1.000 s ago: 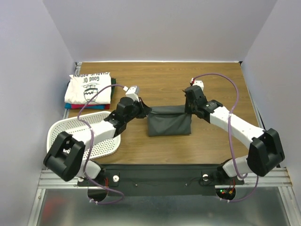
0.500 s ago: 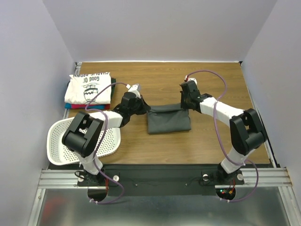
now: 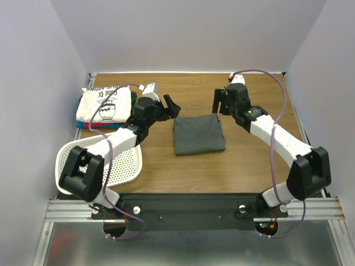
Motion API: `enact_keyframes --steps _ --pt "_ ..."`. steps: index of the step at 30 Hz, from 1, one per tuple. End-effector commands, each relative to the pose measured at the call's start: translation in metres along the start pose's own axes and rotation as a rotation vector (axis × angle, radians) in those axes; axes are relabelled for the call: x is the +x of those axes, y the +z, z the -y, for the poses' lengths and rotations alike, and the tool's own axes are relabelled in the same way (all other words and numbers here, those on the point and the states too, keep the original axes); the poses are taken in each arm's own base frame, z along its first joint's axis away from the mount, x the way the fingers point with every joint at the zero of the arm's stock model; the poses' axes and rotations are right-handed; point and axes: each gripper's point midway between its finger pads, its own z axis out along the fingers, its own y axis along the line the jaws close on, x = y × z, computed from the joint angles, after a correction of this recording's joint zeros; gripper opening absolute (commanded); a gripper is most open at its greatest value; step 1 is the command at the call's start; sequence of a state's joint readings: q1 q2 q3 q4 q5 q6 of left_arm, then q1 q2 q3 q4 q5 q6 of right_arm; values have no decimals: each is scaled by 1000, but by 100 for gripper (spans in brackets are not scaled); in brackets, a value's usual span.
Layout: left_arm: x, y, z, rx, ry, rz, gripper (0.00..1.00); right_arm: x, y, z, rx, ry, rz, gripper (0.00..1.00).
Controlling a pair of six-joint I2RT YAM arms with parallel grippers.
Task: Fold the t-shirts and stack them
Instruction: Fold the tshirt
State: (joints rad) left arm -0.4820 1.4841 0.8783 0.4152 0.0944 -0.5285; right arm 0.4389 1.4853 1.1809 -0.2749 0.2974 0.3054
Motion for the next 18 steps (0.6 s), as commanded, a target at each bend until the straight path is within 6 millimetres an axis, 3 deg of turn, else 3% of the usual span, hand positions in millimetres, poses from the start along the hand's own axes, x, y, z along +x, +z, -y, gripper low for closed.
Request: enact_keyframes --steps 1,5,7,10,14,18 --pt "-11 -16 8 32 13 34 91 -18 -20 -13 -99 24 57 81" --pt "16 -23 1 40 -10 -32 91 5 -25 -24 -188 37 -6 80" --pt "34 -26 -6 41 -38 -70 90 22 -23 -27 -212 46 -50 75" --pt "48 -32 -6 68 -73 -93 91 45 -17 -27 -222 46 -108 56" --pt "59 -37 -6 85 -96 -121 90 67 -12 -24 -213 46 -158 40" --pt "70 -40 -9 90 -108 -142 90 93 -5 -19 -202 49 -210 32"
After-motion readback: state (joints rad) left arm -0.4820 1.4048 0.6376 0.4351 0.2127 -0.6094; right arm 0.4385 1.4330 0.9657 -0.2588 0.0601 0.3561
